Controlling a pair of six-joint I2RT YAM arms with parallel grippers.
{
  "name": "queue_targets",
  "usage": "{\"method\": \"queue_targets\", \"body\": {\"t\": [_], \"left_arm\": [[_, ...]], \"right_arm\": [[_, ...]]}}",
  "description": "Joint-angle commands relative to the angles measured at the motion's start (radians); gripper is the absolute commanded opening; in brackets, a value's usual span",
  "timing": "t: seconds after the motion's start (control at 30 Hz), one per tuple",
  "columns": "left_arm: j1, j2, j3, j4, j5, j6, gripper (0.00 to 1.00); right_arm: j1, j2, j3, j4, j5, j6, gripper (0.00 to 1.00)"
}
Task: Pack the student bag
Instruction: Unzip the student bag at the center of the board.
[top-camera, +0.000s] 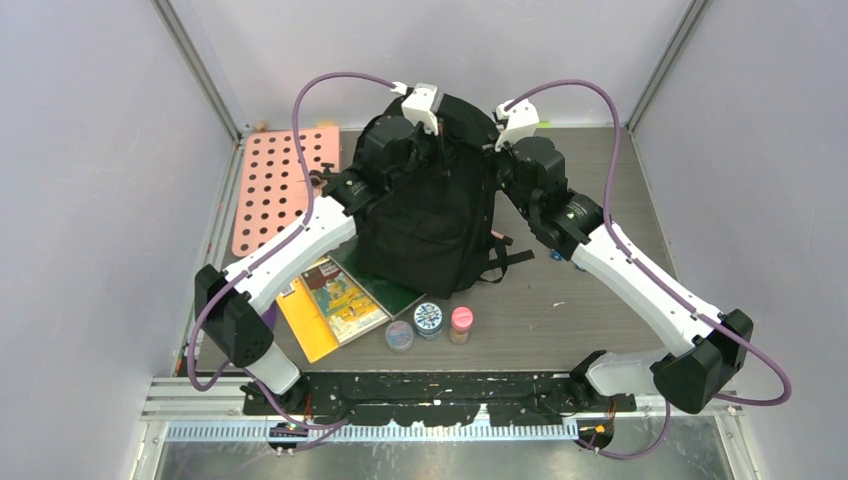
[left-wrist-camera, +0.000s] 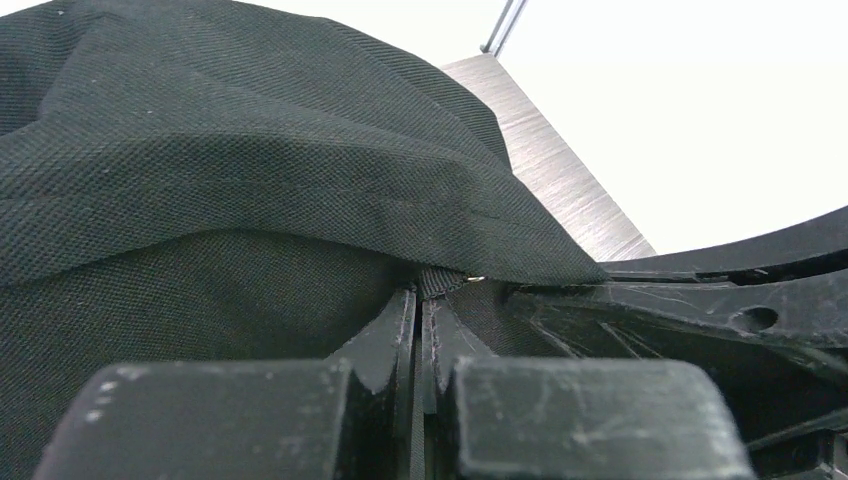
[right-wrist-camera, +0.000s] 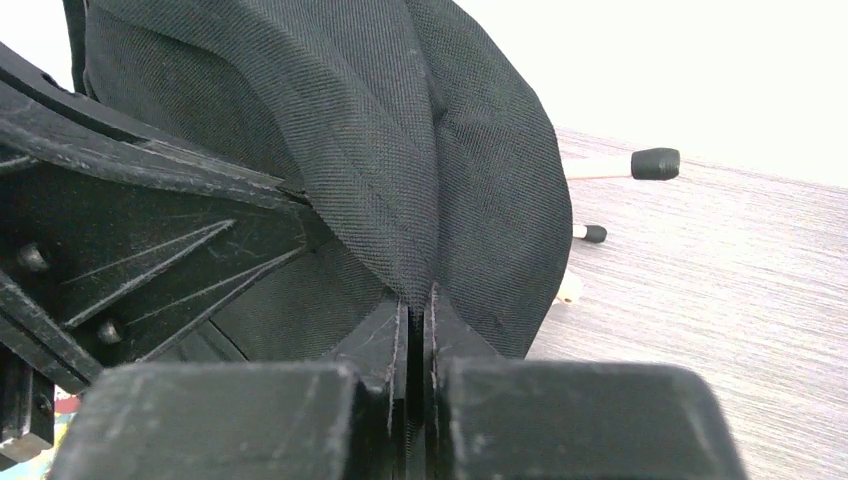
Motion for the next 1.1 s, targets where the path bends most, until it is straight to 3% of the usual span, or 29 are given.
{"method": "queue_targets", "body": {"t": [0.0, 0.57, 1.07], "left_arm": [[0.032, -0.077, -0.018, -0.001, -0.02, -0.024, 0.0], [0.095, -0.157, -0.095, 0.002, -0.037, -0.049, 0.0], [0.246, -0.2, -0.077, -0.228, 0.047, -0.057, 0.0]], "right_arm": [[0.004, -0.067, -0.015, 0.101, 0.072, 0.012, 0.01], [0.004, -0.164, -0.091, 0.064, 0.092, 0.084, 0.0], [0.004, -0.184, -0.098, 0.051, 0.127, 0.071, 0.0]]}}
